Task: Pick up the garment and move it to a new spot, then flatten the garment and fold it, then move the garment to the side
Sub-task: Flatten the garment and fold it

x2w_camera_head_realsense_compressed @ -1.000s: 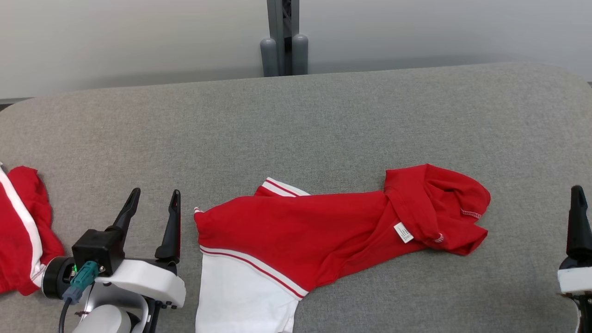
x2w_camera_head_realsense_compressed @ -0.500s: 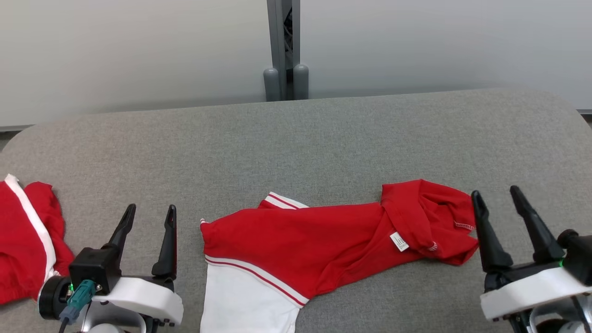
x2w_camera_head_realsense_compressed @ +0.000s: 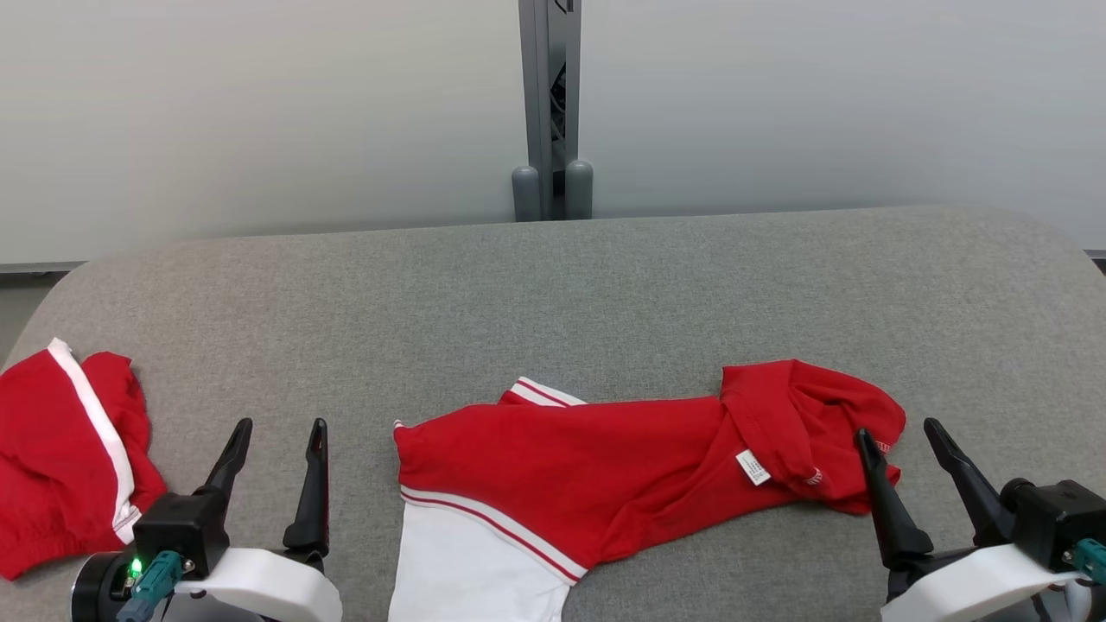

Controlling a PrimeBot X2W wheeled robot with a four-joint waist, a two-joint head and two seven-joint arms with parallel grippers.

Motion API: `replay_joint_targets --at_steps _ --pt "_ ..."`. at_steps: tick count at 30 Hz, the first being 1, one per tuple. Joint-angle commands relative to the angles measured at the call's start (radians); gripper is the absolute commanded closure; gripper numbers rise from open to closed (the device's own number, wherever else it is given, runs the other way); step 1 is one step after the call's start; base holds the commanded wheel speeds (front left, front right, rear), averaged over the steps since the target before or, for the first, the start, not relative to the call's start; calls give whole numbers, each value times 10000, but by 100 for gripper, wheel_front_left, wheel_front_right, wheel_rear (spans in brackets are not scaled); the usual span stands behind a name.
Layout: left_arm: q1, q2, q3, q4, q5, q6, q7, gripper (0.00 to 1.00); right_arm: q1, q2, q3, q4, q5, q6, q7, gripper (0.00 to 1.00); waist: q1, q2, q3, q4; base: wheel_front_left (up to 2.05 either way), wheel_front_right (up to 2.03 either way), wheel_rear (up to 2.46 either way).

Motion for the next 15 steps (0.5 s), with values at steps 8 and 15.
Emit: replay_joint_targets --at_steps 8,15 --pt "-6 49 -43 -149 13 137 72 0 -61 -15 23 126 -35 1 90 0 0 -1 54 56 0 0 0" --pt "-66 49 -84 -216 35 167 99 0 -211 -14 103 58 -267 1 205 0 0 -1 106 172 0 0 0"
